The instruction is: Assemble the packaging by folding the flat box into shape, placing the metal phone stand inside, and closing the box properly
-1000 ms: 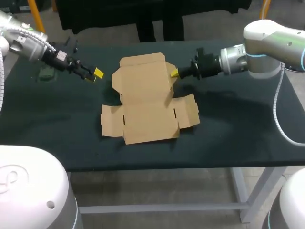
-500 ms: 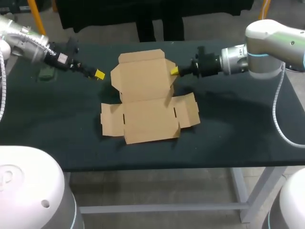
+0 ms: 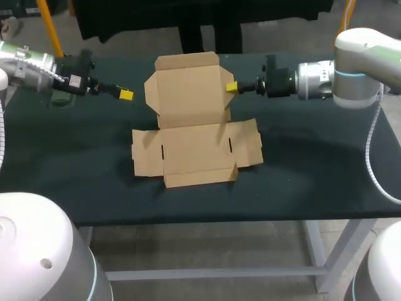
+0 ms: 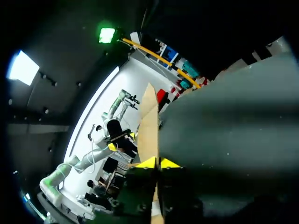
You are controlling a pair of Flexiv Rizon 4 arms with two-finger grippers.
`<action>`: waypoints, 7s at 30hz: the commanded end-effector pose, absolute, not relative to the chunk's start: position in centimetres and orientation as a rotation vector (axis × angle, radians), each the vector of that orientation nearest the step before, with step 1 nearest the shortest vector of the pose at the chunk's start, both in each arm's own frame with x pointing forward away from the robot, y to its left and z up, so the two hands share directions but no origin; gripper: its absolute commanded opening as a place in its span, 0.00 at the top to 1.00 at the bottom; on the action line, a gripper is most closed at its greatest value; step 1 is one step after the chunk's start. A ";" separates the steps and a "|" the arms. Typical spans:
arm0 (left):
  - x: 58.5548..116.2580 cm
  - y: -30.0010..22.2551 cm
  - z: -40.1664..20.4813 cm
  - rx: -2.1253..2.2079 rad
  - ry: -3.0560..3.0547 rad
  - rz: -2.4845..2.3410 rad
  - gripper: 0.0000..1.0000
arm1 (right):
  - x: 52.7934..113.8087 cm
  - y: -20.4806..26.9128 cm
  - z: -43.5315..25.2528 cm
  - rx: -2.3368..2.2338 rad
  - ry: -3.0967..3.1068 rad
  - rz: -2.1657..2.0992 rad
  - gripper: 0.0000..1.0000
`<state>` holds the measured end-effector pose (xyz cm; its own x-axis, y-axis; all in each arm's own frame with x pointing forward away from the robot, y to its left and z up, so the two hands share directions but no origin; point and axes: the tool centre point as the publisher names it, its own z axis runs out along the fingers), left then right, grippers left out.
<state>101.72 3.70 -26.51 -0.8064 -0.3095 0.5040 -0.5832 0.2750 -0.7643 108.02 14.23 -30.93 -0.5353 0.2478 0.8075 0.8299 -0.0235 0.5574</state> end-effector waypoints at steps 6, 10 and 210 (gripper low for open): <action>104.1 1.9 -27.1 0.800 -2.270 1.561 0.00 | 108.1 14.3 -30.2 -1.074 -1.791 -1.678 1.00; 104.7 1.4 -27.4 0.801 -2.267 1.575 0.00 | 108.3 14.3 -30.0 -1.055 -1.796 -1.707 1.00; 99.2 -13.4 -15.9 0.403 -2.307 1.899 1.00 | 85.9 6.6 -24.6 -0.889 -2.537 -1.950 1.00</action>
